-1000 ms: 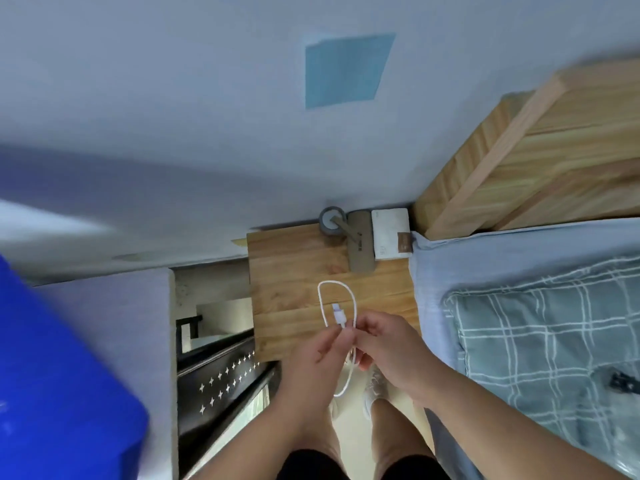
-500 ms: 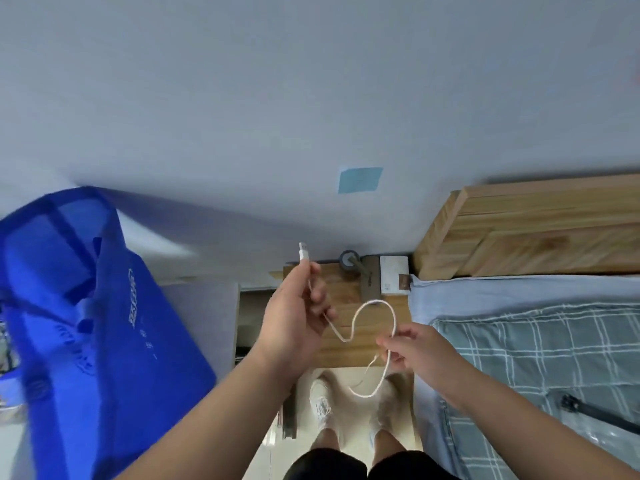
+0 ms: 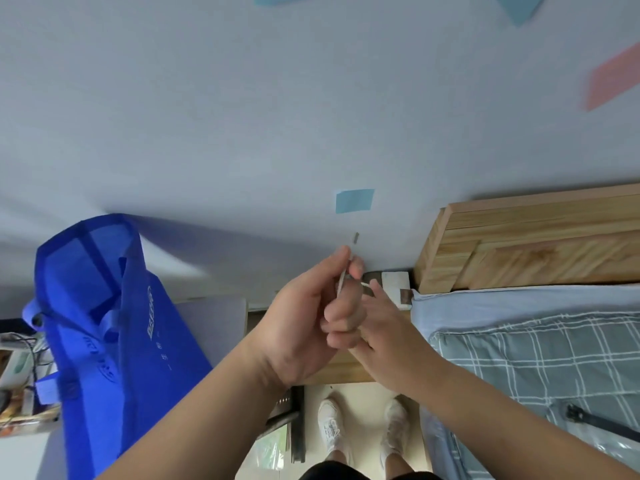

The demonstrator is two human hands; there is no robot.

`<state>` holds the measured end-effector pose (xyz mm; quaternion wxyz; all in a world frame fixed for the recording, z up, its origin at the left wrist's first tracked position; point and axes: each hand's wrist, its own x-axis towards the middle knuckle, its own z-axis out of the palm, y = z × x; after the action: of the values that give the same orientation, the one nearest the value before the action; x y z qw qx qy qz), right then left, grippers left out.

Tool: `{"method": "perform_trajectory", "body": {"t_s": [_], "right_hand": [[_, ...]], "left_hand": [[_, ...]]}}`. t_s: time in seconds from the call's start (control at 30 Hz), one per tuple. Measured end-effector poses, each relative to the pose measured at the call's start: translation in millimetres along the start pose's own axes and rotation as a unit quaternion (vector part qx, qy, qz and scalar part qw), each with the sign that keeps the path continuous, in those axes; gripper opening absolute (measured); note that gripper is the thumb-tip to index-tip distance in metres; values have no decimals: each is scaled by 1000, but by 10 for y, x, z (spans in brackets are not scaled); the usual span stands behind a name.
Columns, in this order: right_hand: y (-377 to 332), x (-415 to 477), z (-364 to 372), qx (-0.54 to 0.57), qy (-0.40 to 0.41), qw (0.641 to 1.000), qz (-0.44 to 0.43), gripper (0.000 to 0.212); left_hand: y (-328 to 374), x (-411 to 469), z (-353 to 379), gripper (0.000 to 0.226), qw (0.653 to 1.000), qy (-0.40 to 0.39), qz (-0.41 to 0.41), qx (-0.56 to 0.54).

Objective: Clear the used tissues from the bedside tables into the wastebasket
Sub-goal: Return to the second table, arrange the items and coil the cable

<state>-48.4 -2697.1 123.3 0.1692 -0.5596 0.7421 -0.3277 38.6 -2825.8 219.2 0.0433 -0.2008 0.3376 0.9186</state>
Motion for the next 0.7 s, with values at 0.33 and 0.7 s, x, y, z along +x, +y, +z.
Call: {"method": "perform_trajectory", "body": {"t_s": [0.33, 0.7], "right_hand": [[177, 119, -431, -53, -12, 991, 119, 54], [-84, -236, 51, 445, -75, 866, 217, 42]], "left_hand": [[-274, 85, -507, 28, 633, 162, -124, 747], [-59, 276, -146, 26, 988, 67, 78, -117]]}}
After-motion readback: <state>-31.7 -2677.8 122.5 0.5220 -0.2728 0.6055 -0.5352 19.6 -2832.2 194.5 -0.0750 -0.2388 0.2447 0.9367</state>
